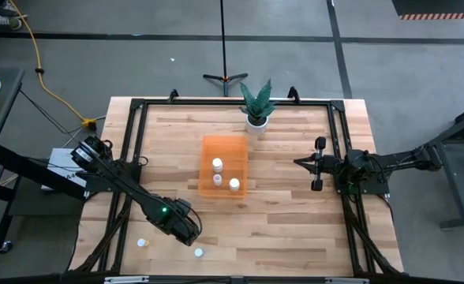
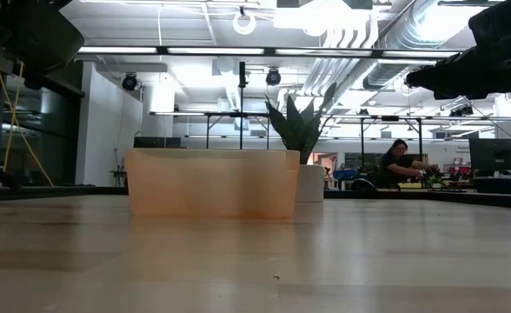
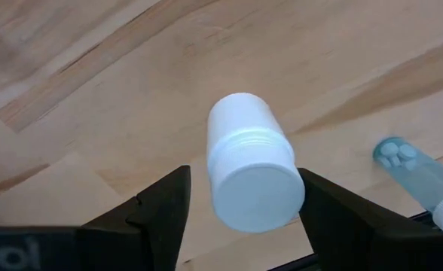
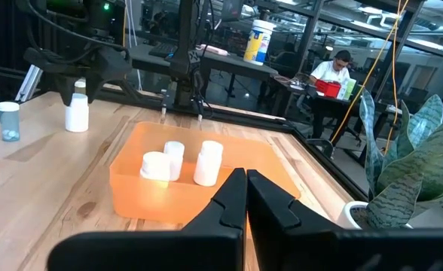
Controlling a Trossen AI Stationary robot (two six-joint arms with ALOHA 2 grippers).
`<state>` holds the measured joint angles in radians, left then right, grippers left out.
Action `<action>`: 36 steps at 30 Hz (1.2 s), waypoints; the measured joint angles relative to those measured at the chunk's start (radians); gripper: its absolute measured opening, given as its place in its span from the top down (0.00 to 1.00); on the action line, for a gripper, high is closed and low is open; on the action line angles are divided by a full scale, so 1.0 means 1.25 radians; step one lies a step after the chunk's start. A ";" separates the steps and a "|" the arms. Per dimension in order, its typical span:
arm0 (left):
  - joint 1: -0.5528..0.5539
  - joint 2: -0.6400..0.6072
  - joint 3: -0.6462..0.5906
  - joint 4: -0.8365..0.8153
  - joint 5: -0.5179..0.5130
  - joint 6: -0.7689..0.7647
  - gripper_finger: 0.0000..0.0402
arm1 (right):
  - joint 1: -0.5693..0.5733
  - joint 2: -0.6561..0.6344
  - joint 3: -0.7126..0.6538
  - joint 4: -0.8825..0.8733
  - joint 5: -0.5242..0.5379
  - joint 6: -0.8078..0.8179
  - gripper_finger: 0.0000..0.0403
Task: Pick and place pill bottles into a basket
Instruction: Put the white pill bottle into the orange container
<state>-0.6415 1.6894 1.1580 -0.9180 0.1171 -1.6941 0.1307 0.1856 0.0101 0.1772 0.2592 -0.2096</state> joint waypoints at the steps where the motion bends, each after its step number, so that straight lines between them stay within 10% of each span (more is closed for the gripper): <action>1: 0.000 0.000 0.000 0.000 0.000 -0.002 0.36 | 0.000 0.000 0.000 0.000 0.000 0.000 0.99; 7: 0.000 -0.001 0.000 0.000 0.000 0.012 0.51 | 0.000 0.000 0.000 0.000 0.000 0.000 1.00; 16: 0.081 -0.018 0.014 -0.004 0.034 0.156 0.49 | 0.000 0.000 0.000 0.000 0.000 0.002 0.98; 36: 0.527 -0.020 0.352 -0.228 -0.085 0.680 0.51 | 0.000 0.003 0.000 0.000 0.000 -0.006 0.98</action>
<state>0.0176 1.6648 1.5979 -1.2032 0.0112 -0.8445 0.1307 0.1894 0.0101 0.1776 0.2592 -0.2176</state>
